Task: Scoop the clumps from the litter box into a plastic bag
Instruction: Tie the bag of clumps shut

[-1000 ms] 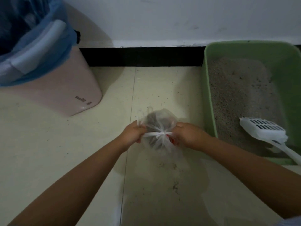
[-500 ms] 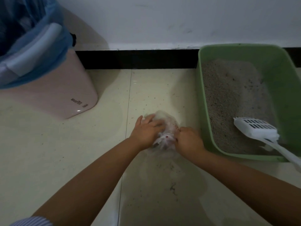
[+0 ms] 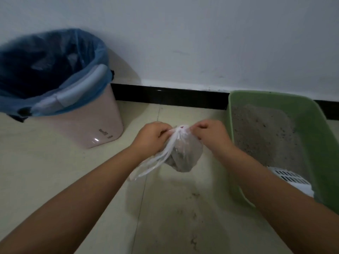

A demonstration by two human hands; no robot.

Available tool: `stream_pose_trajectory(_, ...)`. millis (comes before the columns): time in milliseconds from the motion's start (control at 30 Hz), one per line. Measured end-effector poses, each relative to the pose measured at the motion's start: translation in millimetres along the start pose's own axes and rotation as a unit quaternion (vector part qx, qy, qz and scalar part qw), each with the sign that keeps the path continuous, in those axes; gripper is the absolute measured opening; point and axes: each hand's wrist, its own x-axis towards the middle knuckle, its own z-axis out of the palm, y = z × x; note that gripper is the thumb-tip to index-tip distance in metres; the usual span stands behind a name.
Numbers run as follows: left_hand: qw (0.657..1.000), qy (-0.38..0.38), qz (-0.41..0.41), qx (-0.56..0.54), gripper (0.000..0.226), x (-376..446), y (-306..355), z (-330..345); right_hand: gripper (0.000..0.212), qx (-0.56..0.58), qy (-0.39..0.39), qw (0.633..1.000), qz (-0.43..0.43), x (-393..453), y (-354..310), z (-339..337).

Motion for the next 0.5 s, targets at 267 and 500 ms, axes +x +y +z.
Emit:
stream_pose_trajectory(267,0.978,0.19,0.053,0.072,0.024,33,22,-143,0.019,-0.091,0.084,0.966,-0.228,29,-140,-4)
stream_pose_trajectory(500,0.947,0.304,0.012,0.108,0.022,46,8,-267,0.024,-0.031,0.087,0.945,-0.313,55,-255,45)
